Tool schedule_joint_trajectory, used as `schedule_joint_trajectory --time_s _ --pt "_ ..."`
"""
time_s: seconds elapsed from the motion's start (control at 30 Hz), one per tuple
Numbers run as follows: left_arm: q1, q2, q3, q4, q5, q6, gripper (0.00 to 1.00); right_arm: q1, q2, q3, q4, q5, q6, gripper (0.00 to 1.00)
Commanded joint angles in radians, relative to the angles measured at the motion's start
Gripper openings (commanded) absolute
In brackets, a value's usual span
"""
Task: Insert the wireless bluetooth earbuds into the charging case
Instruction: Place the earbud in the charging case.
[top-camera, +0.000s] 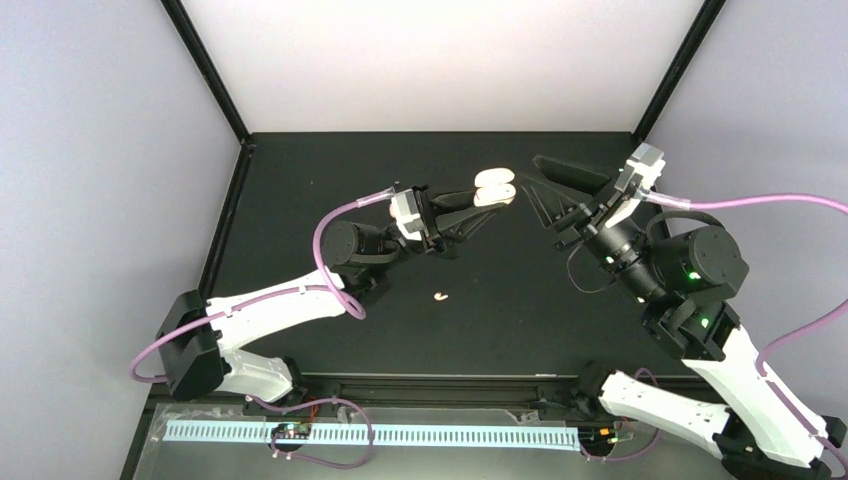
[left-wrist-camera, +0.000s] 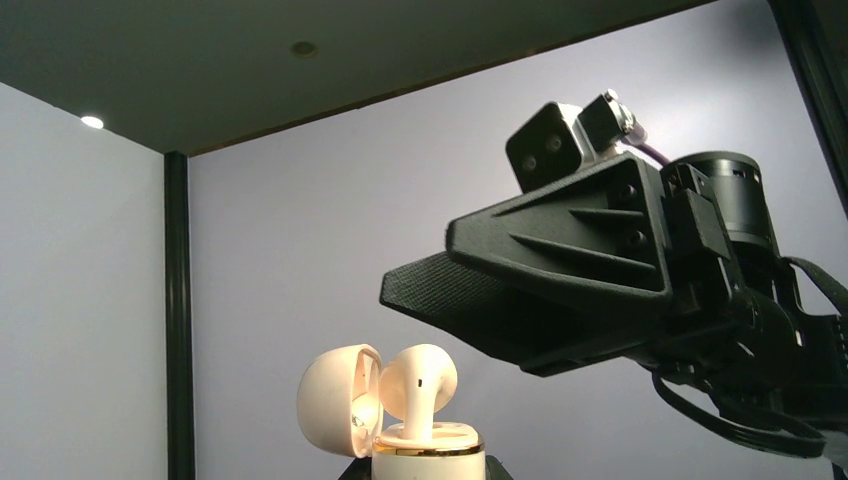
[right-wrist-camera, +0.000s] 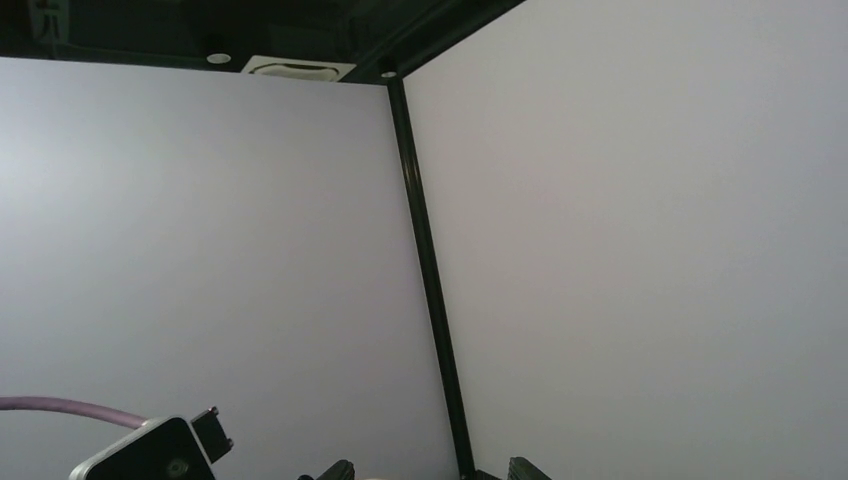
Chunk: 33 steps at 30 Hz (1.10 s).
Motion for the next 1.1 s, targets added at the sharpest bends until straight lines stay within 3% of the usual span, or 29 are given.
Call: schedule_joint_trajectory --time_s 0.0,0.6,0.77,0.93,1.07 --pt "-0.009 -0.032 -0.014 0.059 0.014 -0.011 0.02 0.004 0.04 0.051 -0.09 0.042 -0.004 0.39" --pt "-0.009 -0.041 -0.022 0.059 0.015 -0.001 0.02 0.005 0.101 0.104 -0.192 0.015 -0.003 0.39" --pt "-0.007 -0.065 -0.051 0.051 -0.03 0.014 0.01 0.004 0.058 0.09 -0.192 0.09 -0.012 0.41" --pt "0.004 -0.242 -0.193 -0.048 -0.154 0.102 0.02 0.004 -0.036 0.005 -0.23 0.195 -0.048 0.45" --pt "0.014 -0.462 -0.337 -0.189 -0.206 0.167 0.02 0.003 -0.022 -0.075 -0.354 0.233 0.006 0.46"
